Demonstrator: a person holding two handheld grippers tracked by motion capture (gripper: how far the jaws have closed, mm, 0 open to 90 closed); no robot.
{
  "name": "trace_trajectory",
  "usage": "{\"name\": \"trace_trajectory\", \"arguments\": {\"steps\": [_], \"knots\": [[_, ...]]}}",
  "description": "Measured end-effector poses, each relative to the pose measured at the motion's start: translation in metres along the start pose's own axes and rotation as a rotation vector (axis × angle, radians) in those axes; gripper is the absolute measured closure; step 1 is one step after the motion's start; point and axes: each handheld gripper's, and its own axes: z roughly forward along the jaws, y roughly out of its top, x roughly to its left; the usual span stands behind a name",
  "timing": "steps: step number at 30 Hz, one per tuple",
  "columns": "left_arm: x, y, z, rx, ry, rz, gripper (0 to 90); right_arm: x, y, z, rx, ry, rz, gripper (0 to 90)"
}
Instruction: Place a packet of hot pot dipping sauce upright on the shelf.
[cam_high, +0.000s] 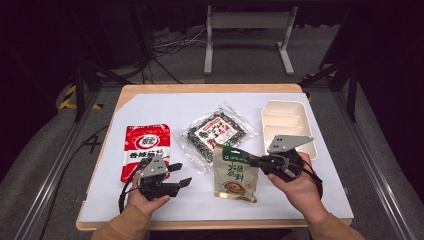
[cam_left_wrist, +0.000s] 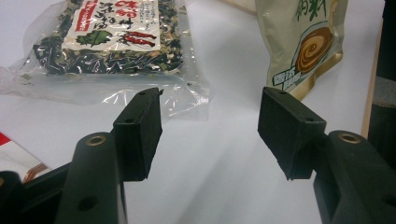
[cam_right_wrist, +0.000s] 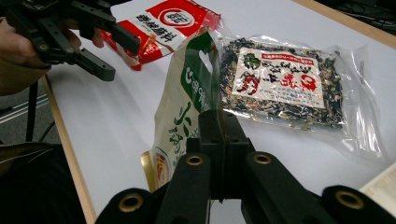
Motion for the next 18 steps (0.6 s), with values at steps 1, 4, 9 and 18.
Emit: {"name": "trace_trajectory", "arguments": {"steps": [1,4,9,18], "knots": [[0.0,0.0,0.0,-0.001,0.0,-0.003,40.0,0.002,0.002,-0.002,-0.001,0.002,-0.011,89.9],[0.0,0.0,0.0,-0.002,-0.002,-0.005,40.0,0.006,0.006,-0.005,-0.004,0.004,-0.035,89.8],[0.0,0.0,-0.001,-0.003,0.0,-0.004,40.0,0.007,0.009,-0.009,-0.01,0.007,-0.05,89.8],[0.0,0.0,-0.001,-0.005,0.002,-0.01,40.0,0.001,0.016,-0.017,-0.024,0.004,-0.063,89.9]]}}
